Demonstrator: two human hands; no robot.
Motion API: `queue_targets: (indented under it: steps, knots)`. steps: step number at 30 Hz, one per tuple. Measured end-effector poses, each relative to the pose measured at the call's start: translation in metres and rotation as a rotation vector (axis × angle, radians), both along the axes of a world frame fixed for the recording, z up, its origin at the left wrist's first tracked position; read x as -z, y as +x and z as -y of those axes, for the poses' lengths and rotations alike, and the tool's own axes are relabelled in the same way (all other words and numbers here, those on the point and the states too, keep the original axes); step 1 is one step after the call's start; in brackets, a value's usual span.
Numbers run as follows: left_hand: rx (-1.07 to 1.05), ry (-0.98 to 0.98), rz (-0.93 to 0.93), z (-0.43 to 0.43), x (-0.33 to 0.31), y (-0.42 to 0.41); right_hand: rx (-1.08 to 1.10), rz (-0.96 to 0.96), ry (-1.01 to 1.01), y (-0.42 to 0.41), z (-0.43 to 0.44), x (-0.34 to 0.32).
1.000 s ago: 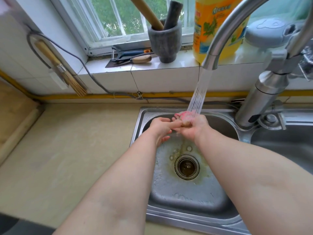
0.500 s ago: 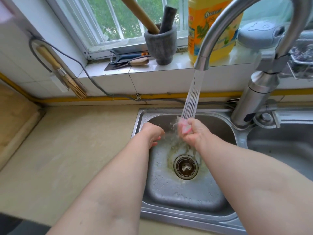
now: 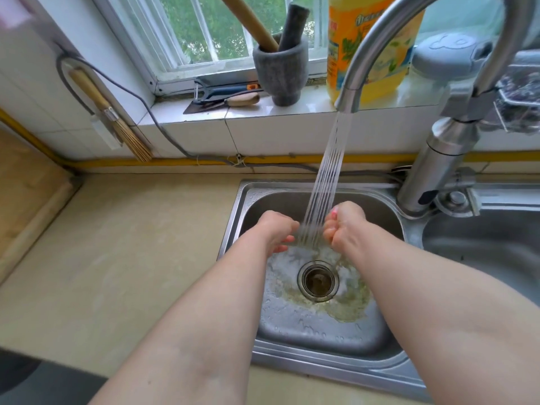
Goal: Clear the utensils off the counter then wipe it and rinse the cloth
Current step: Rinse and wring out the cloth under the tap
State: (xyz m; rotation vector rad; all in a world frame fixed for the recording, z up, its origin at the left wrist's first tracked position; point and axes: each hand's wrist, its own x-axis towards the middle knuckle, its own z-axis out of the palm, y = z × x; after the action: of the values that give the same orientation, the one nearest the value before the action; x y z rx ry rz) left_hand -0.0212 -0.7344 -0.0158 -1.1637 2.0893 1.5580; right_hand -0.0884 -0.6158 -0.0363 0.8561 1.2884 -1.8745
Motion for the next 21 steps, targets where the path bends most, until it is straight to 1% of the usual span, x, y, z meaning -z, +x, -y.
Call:
queue_targets:
  steps: [2, 4, 5, 8, 9, 11, 12, 13, 14, 15, 17, 18, 19, 21]
  knots:
    - [0.034, -0.002, -0.006, -0.006, 0.001, 0.000, -0.044, -0.031, 0.061, 0.001, -0.007, 0.001]
    - [0.052, 0.018, -0.005, -0.010, 0.002, -0.001, -0.088, -0.015, 0.046, 0.003, -0.012, 0.005]
    - [0.071, 0.052, 0.000, -0.014, 0.002, -0.001, -0.104, 0.018, -0.015, 0.004, -0.015, 0.006]
    - [0.161, 0.124, 0.021, -0.023, 0.006, -0.001, -0.121, 0.120, -0.322, 0.013, -0.021, 0.003]
    - [0.167, 0.131, 0.014, -0.025, 0.009, -0.001, -0.135, 0.111, -0.345, 0.013, -0.023, 0.005]
    - [0.071, 0.035, -0.019, -0.027, 0.017, -0.004, -0.234, 0.094, -0.272, 0.013, -0.027, 0.005]
    - [-0.033, -0.049, -0.033, -0.024, 0.021, -0.007, -0.302, 0.075, -0.180, 0.013, -0.028, 0.006]
    - [-0.141, -0.086, -0.051, -0.023, 0.021, -0.009, -0.350, 0.022, -0.054, 0.011, -0.031, 0.006]
    - [-0.252, -0.055, -0.074, -0.020, 0.020, -0.011, -0.354, -0.052, 0.060, 0.011, -0.033, 0.004]
    - [-0.363, 0.041, -0.116, -0.018, 0.017, -0.013, -0.322, -0.121, 0.130, 0.009, -0.036, 0.002]
    - [-0.551, 0.234, -0.213, -0.012, 0.011, -0.019, -0.201, -0.173, 0.109, 0.003, -0.040, 0.000]
    - [-0.618, 0.291, -0.248, -0.009, 0.008, -0.021, -0.152, -0.153, 0.061, 0.000, -0.042, 0.000]
    - [-0.645, 0.323, -0.275, -0.007, 0.009, -0.022, -0.094, -0.126, -0.023, -0.002, -0.044, 0.000]
    - [-0.605, 0.322, -0.267, -0.007, 0.008, -0.021, 0.034, -0.092, -0.189, -0.011, -0.045, 0.005]
